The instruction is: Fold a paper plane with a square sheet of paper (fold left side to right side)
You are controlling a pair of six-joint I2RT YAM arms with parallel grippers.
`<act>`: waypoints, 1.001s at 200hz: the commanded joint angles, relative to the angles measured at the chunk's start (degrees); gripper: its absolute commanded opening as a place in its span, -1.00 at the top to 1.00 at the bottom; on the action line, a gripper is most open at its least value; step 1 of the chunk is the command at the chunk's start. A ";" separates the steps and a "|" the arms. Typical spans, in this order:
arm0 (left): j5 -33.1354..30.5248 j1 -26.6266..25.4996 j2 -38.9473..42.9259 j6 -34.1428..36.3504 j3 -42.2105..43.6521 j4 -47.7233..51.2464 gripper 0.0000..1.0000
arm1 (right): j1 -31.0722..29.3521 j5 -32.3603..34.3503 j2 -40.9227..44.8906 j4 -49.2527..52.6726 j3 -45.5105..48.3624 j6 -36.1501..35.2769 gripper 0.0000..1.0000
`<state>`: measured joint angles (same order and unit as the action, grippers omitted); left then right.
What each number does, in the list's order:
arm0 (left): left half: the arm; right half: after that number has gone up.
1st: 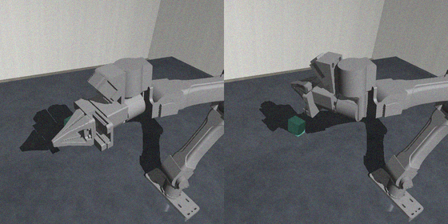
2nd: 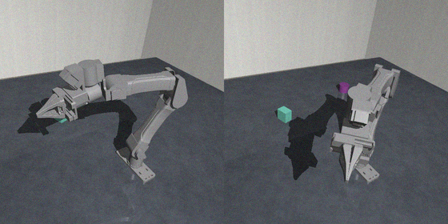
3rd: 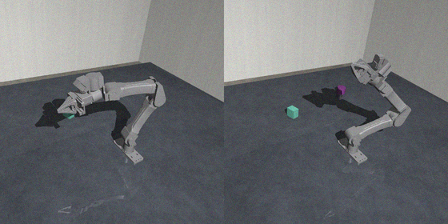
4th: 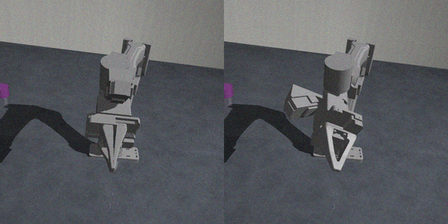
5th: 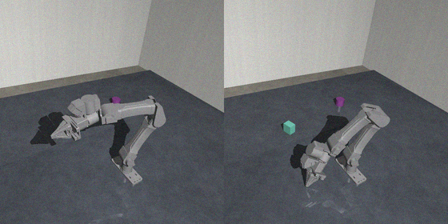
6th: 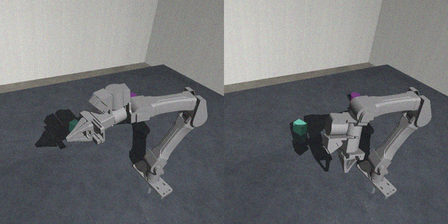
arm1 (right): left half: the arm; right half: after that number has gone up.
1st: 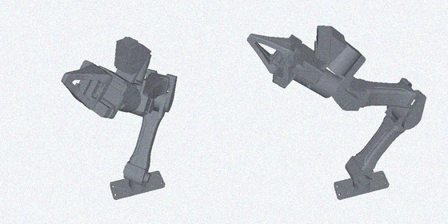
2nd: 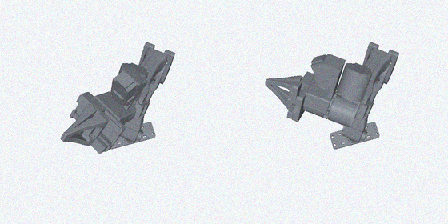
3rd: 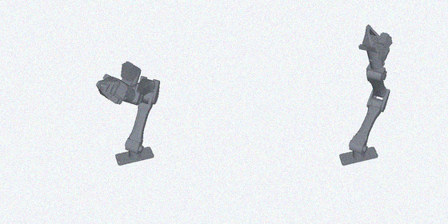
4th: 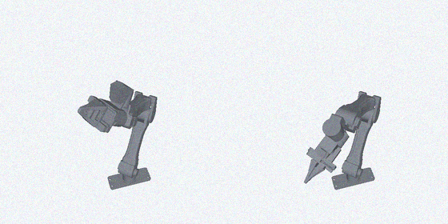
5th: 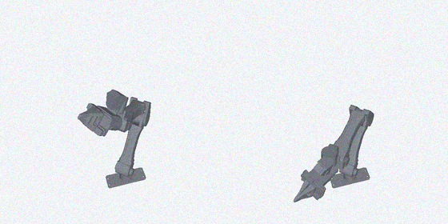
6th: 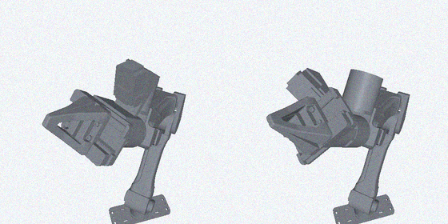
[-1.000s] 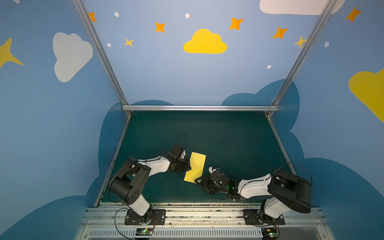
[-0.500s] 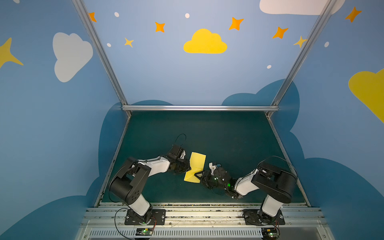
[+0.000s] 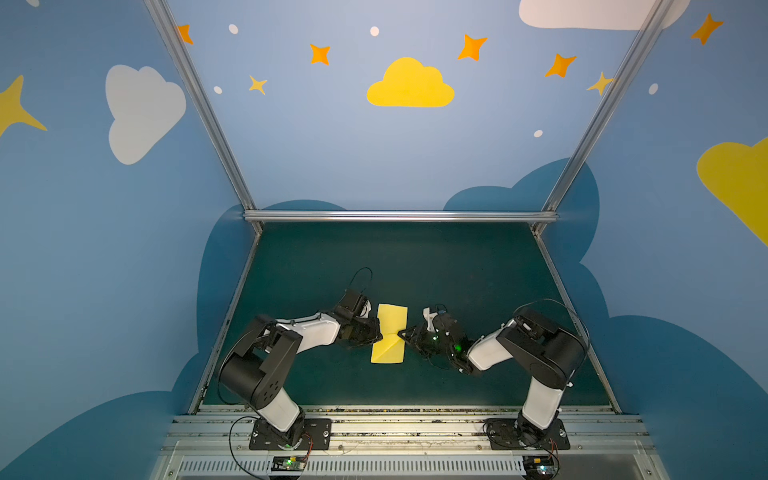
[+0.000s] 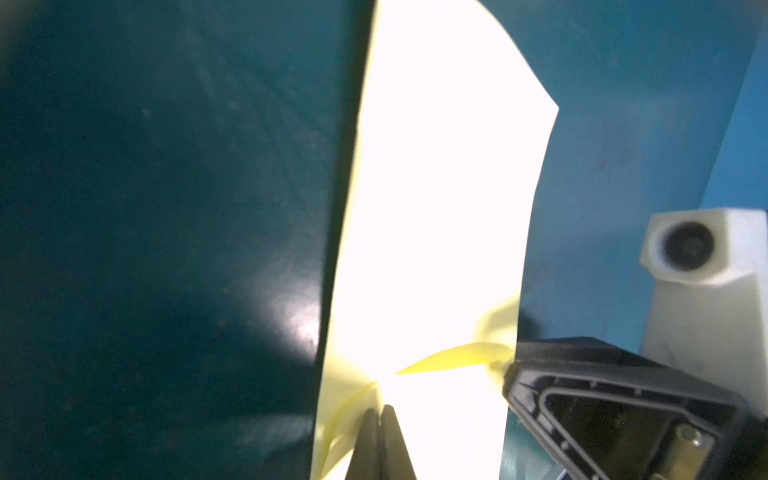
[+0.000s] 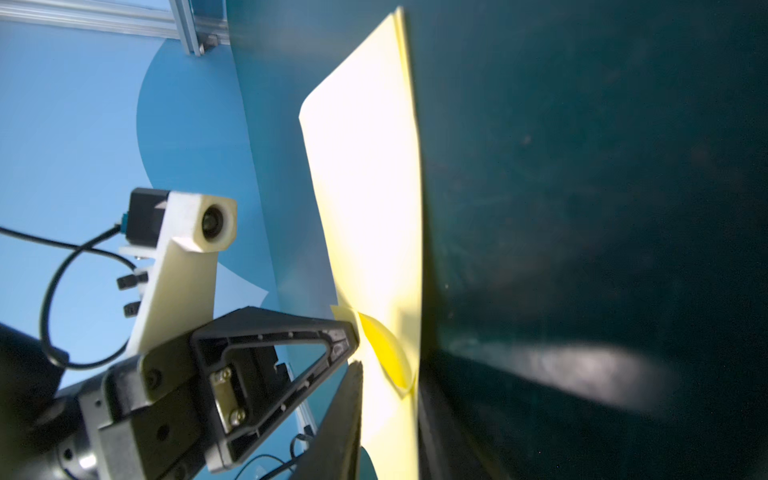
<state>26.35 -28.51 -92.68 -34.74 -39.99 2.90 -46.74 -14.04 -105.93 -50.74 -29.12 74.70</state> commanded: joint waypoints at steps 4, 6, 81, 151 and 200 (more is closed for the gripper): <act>0.37 0.19 0.21 0.14 0.18 0.79 0.90 | 0.76 -0.24 -3.56 9.19 0.98 -3.67 0.54; 0.37 0.19 0.15 0.12 0.17 0.80 0.90 | 0.75 -0.27 -3.58 9.24 0.99 -3.72 0.54; 2.74 0.17 1.12 0.16 -3.47 3.15 0.90 | 1.34 -2.11 -0.87 9.97 0.52 -4.86 1.00; 1.44 2.89 15.23 -0.43 -6.48 11.53 0.50 | 6.67 -1.10 22.91 42.20 -5.70 -17.02 1.00; -7.63 5.08 28.03 -2.98 -3.17 18.74 -0.33 | 11.92 11.96 35.71 76.64 -18.80 -31.88 1.00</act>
<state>24.43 -24.21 -68.82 -36.77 -44.86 15.27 -37.01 -10.57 -73.82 2.17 -42.92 53.63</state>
